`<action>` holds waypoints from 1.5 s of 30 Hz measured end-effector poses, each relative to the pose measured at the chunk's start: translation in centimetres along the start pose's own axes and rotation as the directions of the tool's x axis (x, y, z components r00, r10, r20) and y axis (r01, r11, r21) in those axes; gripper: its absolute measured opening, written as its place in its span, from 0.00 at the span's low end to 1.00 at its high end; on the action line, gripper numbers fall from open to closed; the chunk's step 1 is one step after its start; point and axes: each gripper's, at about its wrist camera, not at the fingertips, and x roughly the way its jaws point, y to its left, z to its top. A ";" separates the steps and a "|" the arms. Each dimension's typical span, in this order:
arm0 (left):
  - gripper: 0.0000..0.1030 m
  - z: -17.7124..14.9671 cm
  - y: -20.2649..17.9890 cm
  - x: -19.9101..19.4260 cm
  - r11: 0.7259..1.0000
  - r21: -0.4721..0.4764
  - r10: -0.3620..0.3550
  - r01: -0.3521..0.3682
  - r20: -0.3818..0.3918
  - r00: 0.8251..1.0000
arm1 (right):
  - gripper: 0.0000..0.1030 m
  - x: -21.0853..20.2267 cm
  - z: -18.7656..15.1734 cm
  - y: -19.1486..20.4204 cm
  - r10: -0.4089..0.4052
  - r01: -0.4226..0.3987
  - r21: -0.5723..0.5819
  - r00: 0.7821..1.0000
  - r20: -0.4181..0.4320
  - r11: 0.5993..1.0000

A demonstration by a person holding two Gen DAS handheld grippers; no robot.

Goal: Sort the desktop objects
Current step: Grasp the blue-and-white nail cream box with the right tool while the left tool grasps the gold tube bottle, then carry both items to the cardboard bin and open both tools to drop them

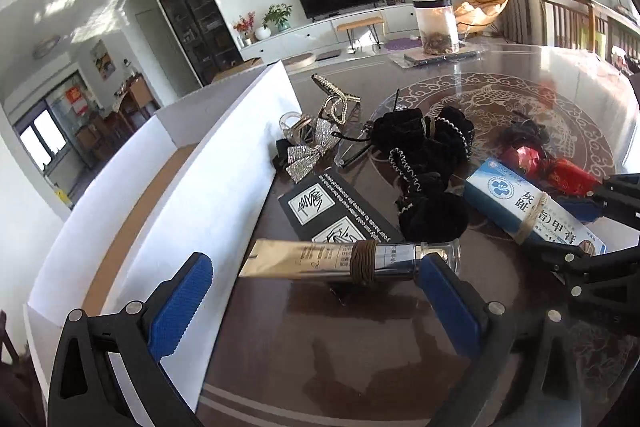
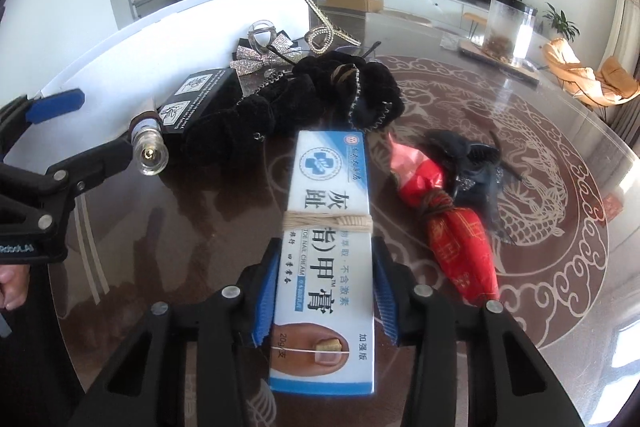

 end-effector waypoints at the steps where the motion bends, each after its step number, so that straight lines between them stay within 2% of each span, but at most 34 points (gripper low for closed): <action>1: 1.00 0.4 0.0 0.7 0.999 0.037 -0.020 0.020 0.001 1.000 | 0.42 0.0 0.0 0.2 -0.013 0.013 -0.009 1.000 0.001 1.000; 4: 1.00 0.7 0.5 2.9 0.988 0.048 -0.140 0.144 -0.067 0.988 | 0.42 -0.2 -0.2 0.0 0.000 0.000 0.002 1.000 0.001 1.000; 7: 1.00 -0.3 0.7 4.3 0.978 0.004 -0.206 0.209 -0.134 0.969 | 0.42 -0.1 -0.1 -0.1 0.002 -0.002 0.004 1.000 0.001 1.000; 10: 1.00 -1.6 0.3 4.3 0.950 -0.033 -0.312 0.311 -0.172 0.934 | 0.42 -0.2 -0.1 -0.4 0.017 -0.017 0.020 1.000 0.005 1.000; 12: 1.00 -2.3 -0.2 4.0 0.921 -0.037 -0.386 0.387 -0.212 0.898 | 0.42 -0.1 -0.2 -0.8 0.021 -0.022 0.037 1.000 0.006 0.999; 13: 1.00 -2.3 -0.4 3.8 0.914 -0.030 -0.401 0.405 -0.227 0.888 | 0.42 -0.2 -0.3 -0.8 0.017 -0.017 0.039 1.000 0.006 0.999; 16: 1.00 -2.5 -0.8 3.2 0.917 0.005 -0.385 0.398 -0.242 0.890 | 0.42 -0.9 -1.1 -0.6 -0.016 0.016 0.014 1.000 -0.001 1.000; 17: 1.00 -2.6 -0.9 3.3 0.915 0.003 -0.389 0.403 -0.260 0.884 | 0.42 -1.2 -1.5 -0.6 -0.021 0.021 0.007 1.000 0.000 1.000; 20: 1.00 -3.3 -0.7 4.3 0.900 -0.045 -0.423 0.434 -0.331 0.844 | 0.42 -2.3 -2.9 -1.0 -0.025 0.025 0.016 1.000 0.000 1.000; 24: 1.00 -3.2 -0.8 4.4 0.901 -0.060 -0.423 0.429 -0.338 0.841 | 0.48 -2.5 -3.0 -1.5 -0.009 0.009 -0.003 1.000 -0.006 1.000; 26: 1.00 -3.2 -0.9 4.3 0.902 -0.060 -0.421 0.428 -0.349 0.837 | 0.65 -1.6 -2.0 -1.3 0.015 -0.016 -0.029 0.999 -0.041 0.999; 28: 1.00 -3.3 -0.9 4.1 0.902 -0.059 -0.420 0.428 -0.352 0.836 | 0.71 -0.4 -0.5 -0.8 0.039 -0.044 -0.067 0.996 -0.079 0.997; 30: 1.00 -3.4 -1.0 3.9 0.903 -0.062 -0.417 0.425 -0.364 0.833 | 0.70 0.7 0.9 -0.6 0.051 -0.060 -0.085 0.993 -0.104 0.995; 31: 0.96 -3.5 -0.9 3.6 0.905 -0.065 -0.414 0.420 -0.356 0.838 | 0.56 0.9 1.5 -0.6 0.047 -0.056 -0.082 0.993 -0.112 0.995; 32: 0.65 -3.5 -0.5 2.9 0.906 -0.070 -0.416 0.417 -0.319 0.851 | 0.43 1.0 1.9 -0.8 0.050 -0.060 -0.070 0.990 -0.130 0.996; 33: 0.31 -3.5 -0.2 2.3 0.907 -0.072 -0.416 0.414 -0.293 0.861 | 0.43 1.0 2.2 -1.1 0.066 -0.075 -0.052 0.986 -0.156 0.996; 34: 0.24 -3.7 0.1 2.0 0.898 -0.088 -0.436 0.431 -0.301 0.848 | 0.43 0.8 2.1 -1.3 0.074 -0.081 -0.039 0.984 -0.163 0.996; 35: 0.25 -3.9 0.5 1.7 0.889 -0.112 -0.457 0.445 -0.287 0.842 | 0.43 0.3 1.9 -1.6 0.077 -0.083 -0.030 0.984 -0.164 0.996; 37: 0.25 -4.2 1.1 0.7 0.892 -0.131 -0.452 0.433 -0.249 0.856 | 0.43 -1.0 1.4 -2.1 0.108 -0.107 0.011 0.982 -0.155 0.994; 40: 0.25 -4.3 3.0 -1.2 0.862 -0.214 -0.497 0.459 -0.177 0.850 | 0.43 -3.6 0.7 -2.8 0.137 -0.130 0.065 0.984 -0.117 0.989; 45: 0.25 -2.5 6.1 -3.6 0.838 -0.286 -0.504 0.465 -0.075 0.861 | 0.43 -6.2 2.2 -2.3 0.154 -0.148 0.080 0.985 -0.077 0.986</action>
